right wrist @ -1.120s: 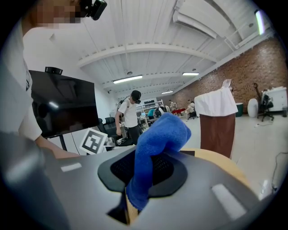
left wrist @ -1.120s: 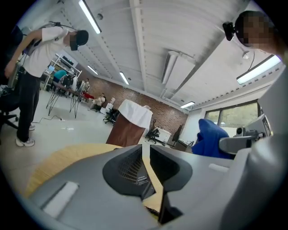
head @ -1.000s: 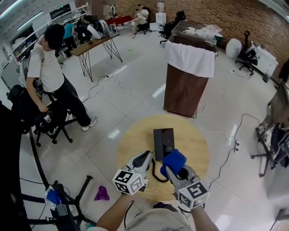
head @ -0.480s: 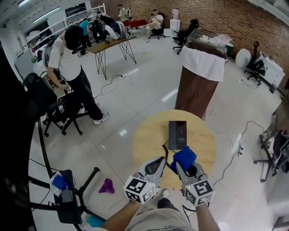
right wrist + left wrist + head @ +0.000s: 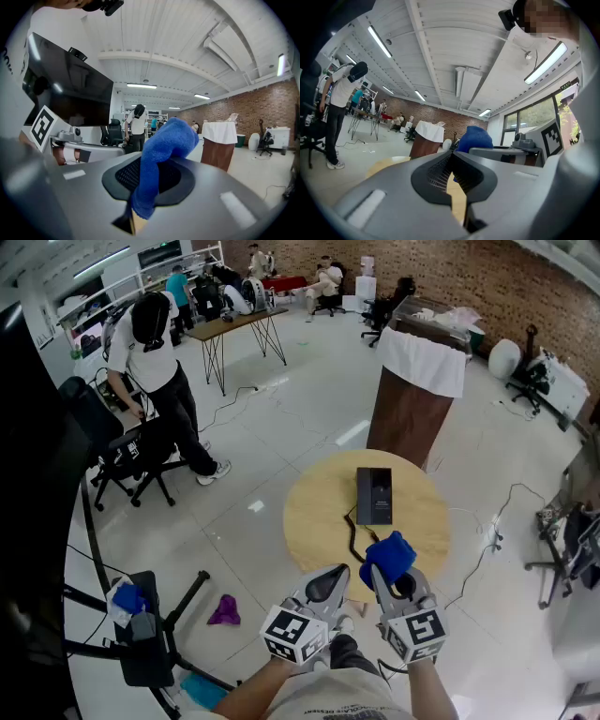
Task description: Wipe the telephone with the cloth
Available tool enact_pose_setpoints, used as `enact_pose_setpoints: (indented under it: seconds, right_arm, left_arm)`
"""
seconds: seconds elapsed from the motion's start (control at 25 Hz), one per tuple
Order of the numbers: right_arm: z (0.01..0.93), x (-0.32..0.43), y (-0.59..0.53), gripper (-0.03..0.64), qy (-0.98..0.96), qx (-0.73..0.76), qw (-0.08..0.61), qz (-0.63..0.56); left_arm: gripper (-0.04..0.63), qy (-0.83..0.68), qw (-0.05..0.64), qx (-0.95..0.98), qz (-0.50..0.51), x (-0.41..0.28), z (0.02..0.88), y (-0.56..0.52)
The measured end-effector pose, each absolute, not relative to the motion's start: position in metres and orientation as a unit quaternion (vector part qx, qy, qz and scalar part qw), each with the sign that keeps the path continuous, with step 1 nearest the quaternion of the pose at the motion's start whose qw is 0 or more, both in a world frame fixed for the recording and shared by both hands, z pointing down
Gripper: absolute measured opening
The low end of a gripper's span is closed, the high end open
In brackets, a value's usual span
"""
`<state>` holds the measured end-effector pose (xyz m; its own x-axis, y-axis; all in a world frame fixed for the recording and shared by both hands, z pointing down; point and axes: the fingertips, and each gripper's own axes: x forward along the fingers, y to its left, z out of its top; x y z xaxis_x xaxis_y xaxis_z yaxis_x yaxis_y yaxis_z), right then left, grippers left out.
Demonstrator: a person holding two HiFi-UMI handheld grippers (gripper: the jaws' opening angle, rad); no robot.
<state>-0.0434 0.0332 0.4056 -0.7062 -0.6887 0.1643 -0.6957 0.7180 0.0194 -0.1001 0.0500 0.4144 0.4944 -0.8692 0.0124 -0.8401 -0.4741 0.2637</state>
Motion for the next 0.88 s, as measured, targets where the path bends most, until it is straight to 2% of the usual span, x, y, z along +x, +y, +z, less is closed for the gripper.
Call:
enact_pose_setpoints:
  seconds: [0.88]
  right_arm:
    - [0.413, -0.028, 0.069, 0.059, -0.918, 0.386, 0.087, 0.007]
  left_arm:
    - [0.000, -0.497, 0.126, 0.855, -0.073, -0.091, 0.418, 0.076]
